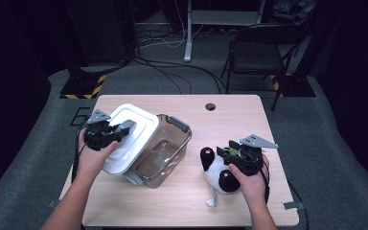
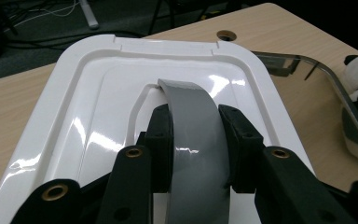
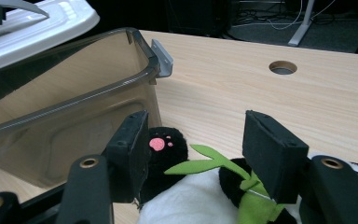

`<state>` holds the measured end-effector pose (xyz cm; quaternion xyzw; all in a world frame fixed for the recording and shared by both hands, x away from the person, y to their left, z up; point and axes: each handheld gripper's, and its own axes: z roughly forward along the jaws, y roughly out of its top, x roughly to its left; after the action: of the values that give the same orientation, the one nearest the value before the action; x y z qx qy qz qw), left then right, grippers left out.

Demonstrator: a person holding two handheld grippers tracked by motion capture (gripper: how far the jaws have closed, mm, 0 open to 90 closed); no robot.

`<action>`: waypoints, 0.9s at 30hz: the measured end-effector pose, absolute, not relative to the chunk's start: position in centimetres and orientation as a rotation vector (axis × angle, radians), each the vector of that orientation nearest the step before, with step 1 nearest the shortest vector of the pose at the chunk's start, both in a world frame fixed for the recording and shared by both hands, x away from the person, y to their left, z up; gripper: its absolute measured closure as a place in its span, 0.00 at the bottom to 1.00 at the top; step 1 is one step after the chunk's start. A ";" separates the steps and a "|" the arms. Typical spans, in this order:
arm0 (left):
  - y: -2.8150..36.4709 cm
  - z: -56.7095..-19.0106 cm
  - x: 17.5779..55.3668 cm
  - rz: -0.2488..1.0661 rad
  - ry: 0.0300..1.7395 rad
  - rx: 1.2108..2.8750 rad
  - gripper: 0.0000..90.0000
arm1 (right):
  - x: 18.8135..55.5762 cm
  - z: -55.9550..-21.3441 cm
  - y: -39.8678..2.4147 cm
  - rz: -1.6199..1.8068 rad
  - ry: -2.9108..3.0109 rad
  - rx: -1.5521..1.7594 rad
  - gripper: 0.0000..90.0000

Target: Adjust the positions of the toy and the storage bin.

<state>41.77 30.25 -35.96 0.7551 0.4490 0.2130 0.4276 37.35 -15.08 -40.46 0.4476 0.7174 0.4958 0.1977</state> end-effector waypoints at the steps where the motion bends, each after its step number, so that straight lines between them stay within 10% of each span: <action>1: 30.7 -36.0 41.7 0.537 1.128 1.882 0.74 | 37.4 -40.5 -15.1 1.386 2.009 1.252 0.45; 27: 39.5 -39.1 39.2 0.633 1.299 1.748 0.74 | 37.4 -40.7 -15.0 1.375 2.010 1.263 0.45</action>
<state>39.21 39.55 -39.08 0.6985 0.5190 0.2529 0.4229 37.36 -14.99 -40.70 0.4513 0.7181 0.4915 0.1979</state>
